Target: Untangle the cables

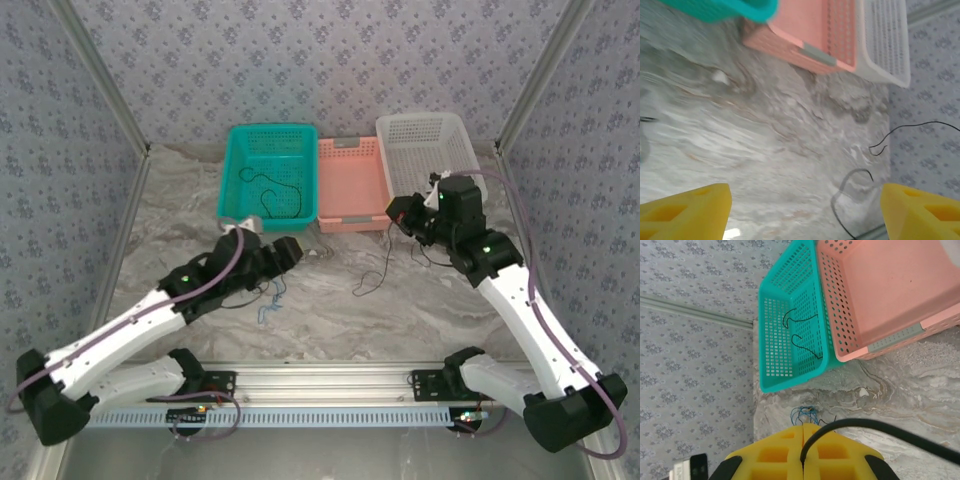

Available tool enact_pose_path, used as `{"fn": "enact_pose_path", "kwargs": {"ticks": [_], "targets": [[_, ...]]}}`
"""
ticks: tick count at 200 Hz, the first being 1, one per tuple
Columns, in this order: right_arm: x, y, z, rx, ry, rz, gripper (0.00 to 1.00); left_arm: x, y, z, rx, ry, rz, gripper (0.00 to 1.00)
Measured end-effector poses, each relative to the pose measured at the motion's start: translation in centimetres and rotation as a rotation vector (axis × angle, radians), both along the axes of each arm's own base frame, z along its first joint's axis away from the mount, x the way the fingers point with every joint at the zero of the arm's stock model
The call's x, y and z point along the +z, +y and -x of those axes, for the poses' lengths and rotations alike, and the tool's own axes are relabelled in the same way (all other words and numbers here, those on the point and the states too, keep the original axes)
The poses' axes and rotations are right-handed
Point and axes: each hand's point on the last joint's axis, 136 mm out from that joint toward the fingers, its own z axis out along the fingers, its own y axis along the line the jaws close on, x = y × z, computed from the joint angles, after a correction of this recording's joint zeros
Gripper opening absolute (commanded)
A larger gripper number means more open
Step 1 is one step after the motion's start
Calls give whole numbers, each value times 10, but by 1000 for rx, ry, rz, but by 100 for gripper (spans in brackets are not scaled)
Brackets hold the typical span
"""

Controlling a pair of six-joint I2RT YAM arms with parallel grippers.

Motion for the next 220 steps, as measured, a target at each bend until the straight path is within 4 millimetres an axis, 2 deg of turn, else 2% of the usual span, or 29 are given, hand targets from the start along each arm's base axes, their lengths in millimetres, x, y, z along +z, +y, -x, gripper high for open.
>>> {"fn": "enact_pose_path", "kwargs": {"ticks": [22, 46, 66, 85, 111, 141, 165, 191, 220], "targets": [[-9, 6, 3, 13, 7, 3, 0, -31, -33, -2, -26, 95, 11, 83], [-16, 13, 7, 32, 4, 7, 0, -62, -50, -3, -30, 173, -4, 83], [-25, 18, 12, 51, -7, 4, 0, -75, -55, -5, -27, 199, -20, 82], [-41, 18, 16, 64, -28, 8, 0, -77, -57, -4, -24, 197, -43, 80], [-74, 20, 18, 90, -38, 22, 0, -81, -52, -3, -6, 184, -80, 74], [-127, 18, 29, 116, 13, 56, 0, -89, -48, -1, -11, 173, -138, 67], [-157, 12, 41, 126, 50, 83, 0, -113, -59, 10, -73, 196, -234, 58], [-159, 7, 48, 131, 30, 89, 0, -141, -78, 24, -159, 219, -339, 53], [-152, 0, 48, 125, -6, 99, 0, -155, -111, 35, -297, 193, -413, 46]]}}
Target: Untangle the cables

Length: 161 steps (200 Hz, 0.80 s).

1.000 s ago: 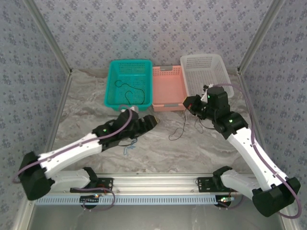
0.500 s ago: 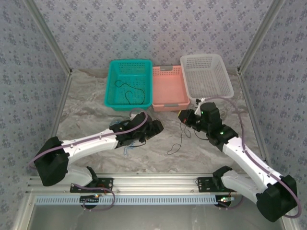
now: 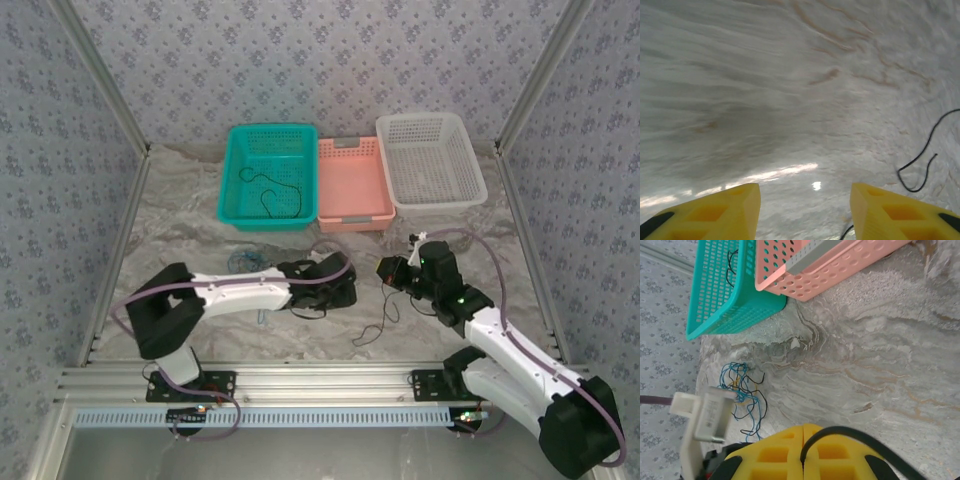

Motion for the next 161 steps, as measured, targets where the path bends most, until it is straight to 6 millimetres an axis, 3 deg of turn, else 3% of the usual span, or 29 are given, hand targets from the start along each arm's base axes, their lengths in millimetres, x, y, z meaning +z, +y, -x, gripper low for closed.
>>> {"fn": "enact_pose_path", "kwargs": {"ticks": [32, 76, 95, 133, 148, 161], "targets": [[-9, -13, -1, -10, 10, 22, 0, -6, -29, 12, -154, -31, -38, 40], [-16, -30, -16, -29, 48, 33, 0, -12, -6, 8, -169, -52, -113, 41], [5, -25, -31, -9, 23, 26, 0, -3, 10, 3, -142, -67, -122, 42], [75, -9, -63, 35, -122, -34, 0, 30, 31, -18, -73, -120, -70, 43], [84, -5, -67, 46, -150, -47, 0, 36, 40, -26, -47, -131, -62, 44], [80, -3, -68, 54, -143, -48, 0, 36, 45, -29, -34, -135, -66, 44]]}}
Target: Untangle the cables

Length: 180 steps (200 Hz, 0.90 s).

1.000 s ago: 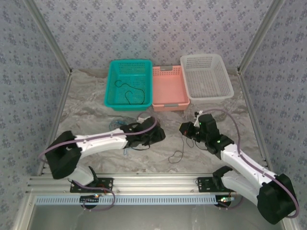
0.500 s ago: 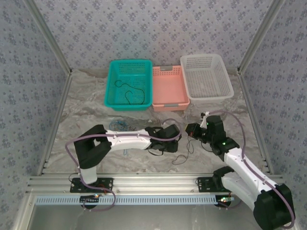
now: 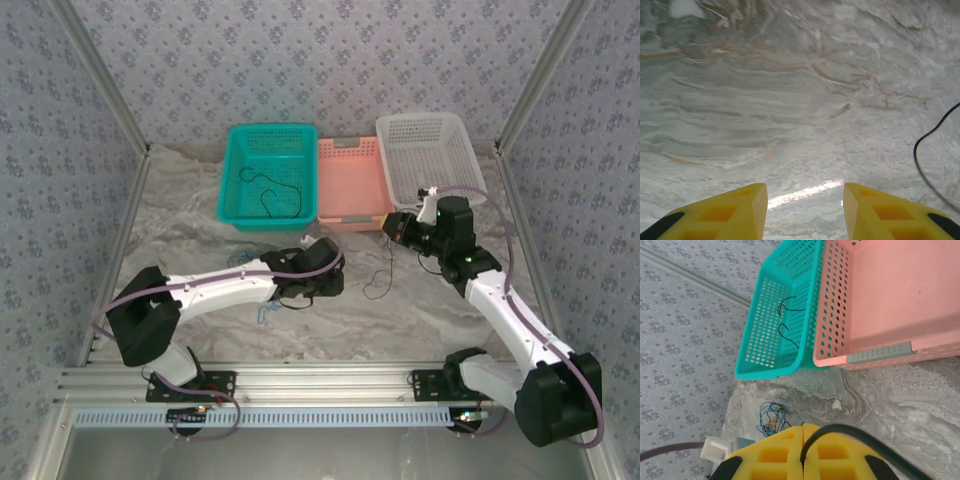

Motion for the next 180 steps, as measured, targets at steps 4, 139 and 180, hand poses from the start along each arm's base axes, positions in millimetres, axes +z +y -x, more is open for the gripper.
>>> {"fn": "enact_pose_path", "kwargs": {"ticks": [4, 139, 180], "targets": [[-2, 0, 0, 0, 3, 1, 0, -1, 1, 0, 0, 0, -2, 44], [-136, -28, 44, -24, 246, 83, 0, -44, -55, 32, -289, 55, -55, 50], [-138, -32, 44, -27, 246, 95, 0, -44, -89, 53, -479, 19, -67, 51]]}}
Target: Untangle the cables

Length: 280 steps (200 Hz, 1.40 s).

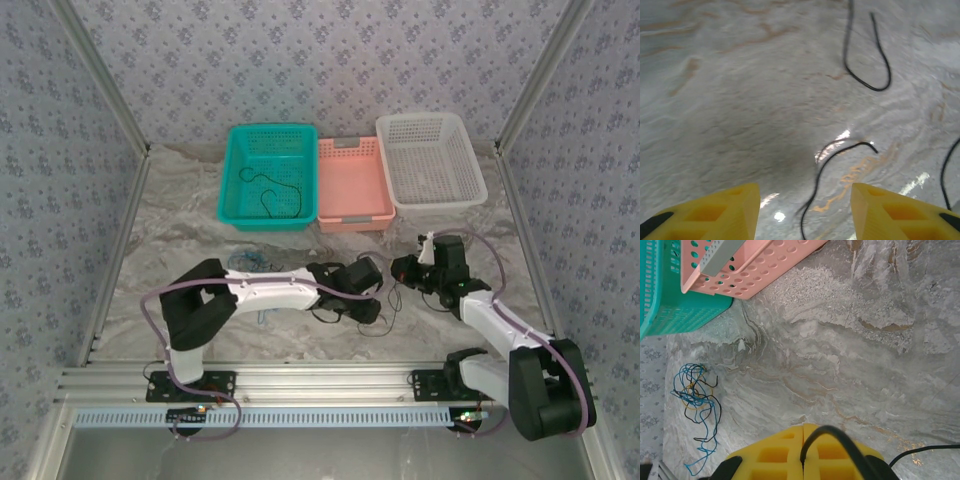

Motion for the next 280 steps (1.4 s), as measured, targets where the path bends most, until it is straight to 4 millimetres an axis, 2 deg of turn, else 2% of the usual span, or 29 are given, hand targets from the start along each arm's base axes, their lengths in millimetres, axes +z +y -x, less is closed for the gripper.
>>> {"fn": "enact_pose_path", "kwargs": {"ticks": [18, 72, 117, 203, 236, 267, 280], "targets": [[-2, -1, 1, -3, 5, 1, 0, -6, 0, 3, -34, -3, -33, 51], [-3, -2, 2, -5, 9, -2, 0, -27, 16, 13, -22, 52, -130, 51], [-3, -2, 3, -3, 8, -4, 0, -26, 11, 15, 40, 82, -115, 50], [-1, -3, 5, -4, -4, -8, 0, -31, 6, 23, 82, -17, -252, 42], [0, -3, 5, -4, -8, -9, 0, -33, 2, 29, 90, -68, -302, 27], [0, -3, 5, -5, -9, -9, 0, -32, -4, 34, 122, -64, -277, 0], [0, -4, 5, -7, -8, -9, 0, -32, -5, 35, 129, -65, -275, 0]]}}
